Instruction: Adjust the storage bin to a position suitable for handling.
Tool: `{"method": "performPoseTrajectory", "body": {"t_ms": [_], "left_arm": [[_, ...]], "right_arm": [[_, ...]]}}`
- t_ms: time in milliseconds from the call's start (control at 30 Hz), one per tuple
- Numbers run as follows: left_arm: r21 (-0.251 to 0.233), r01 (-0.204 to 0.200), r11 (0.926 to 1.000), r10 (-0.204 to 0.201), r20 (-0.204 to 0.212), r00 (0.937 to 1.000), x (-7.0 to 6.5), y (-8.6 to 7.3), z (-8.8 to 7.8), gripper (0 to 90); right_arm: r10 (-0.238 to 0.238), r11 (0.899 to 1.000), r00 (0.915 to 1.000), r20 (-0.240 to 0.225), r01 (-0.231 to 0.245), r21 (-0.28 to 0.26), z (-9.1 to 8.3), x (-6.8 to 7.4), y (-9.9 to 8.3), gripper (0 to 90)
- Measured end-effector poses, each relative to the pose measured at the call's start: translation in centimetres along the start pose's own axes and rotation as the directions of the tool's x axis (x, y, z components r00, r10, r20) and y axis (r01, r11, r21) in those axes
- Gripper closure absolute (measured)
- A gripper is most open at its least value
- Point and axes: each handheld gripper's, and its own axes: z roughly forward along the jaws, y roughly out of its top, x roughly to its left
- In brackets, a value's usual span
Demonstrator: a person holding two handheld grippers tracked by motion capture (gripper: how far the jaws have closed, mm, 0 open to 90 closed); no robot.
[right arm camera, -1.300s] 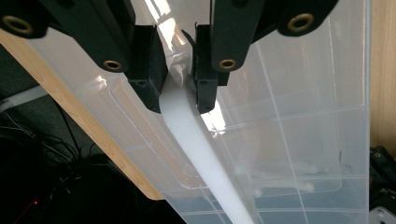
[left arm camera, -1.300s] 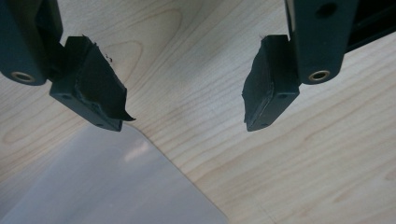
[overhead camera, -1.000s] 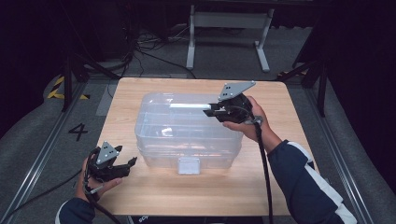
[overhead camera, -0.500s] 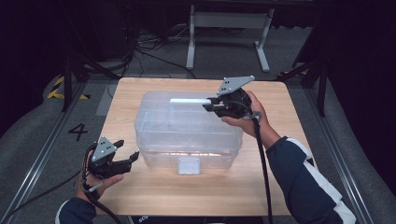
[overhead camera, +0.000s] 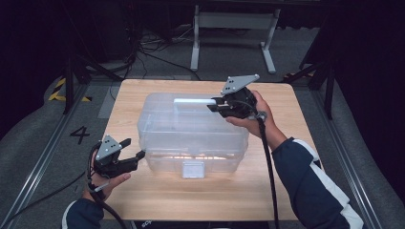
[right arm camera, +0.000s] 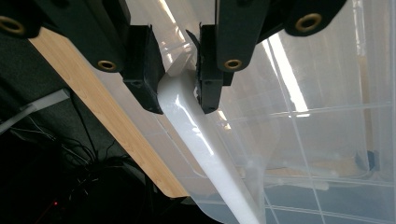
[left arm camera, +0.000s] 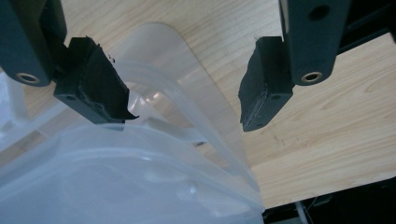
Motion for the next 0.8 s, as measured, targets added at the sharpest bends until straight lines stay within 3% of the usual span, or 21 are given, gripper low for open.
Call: {"method": "performPoseTrajectory", "body": {"t_ms": [167, 433, 567, 733, 800], "left_arm": [[-0.018, 0.013, 0.9997, -0.013, 0.005, 0.9999, 0.2, 0.0, 0.1, 36.1], [-0.012, -0.008, 0.9999, 0.007, -0.015, 0.9999, 0.0, 0.2, 0.1, 36.2], [-0.001, -0.023, 0.9997, 0.023, -0.024, 0.9994, 0.0, 0.4, 0.0, 36.2], [-0.001, -0.034, 0.9994, 0.034, -0.026, 0.9991, 0.0, 0.5, -0.1, 36.0], [-0.001, -0.029, 0.9996, 0.029, -0.027, 0.9992, 0.0, 0.6, -0.1, 36.0]], "right_arm": [[-0.007, 1.000, 0.9998, 0.019, 0.007, -0.008, 0.0, 0.1, 0.1, 72.0], [-0.010, 1.000, 0.9959, 0.090, 0.012, -0.025, -1.0, 0.4, -0.3, 59.4], [0.027, 0.997, 0.9931, 0.114, -0.019, -0.075, -3.1, -0.2, -1.3, 58.0], [0.047, 0.994, 0.9889, 0.141, -0.033, -0.100, -5.1, -0.9, -2.6, 55.7], [0.060, 0.993, 0.9842, 0.166, -0.042, -0.112, -6.3, -1.2, -4.1, 53.5]]}}
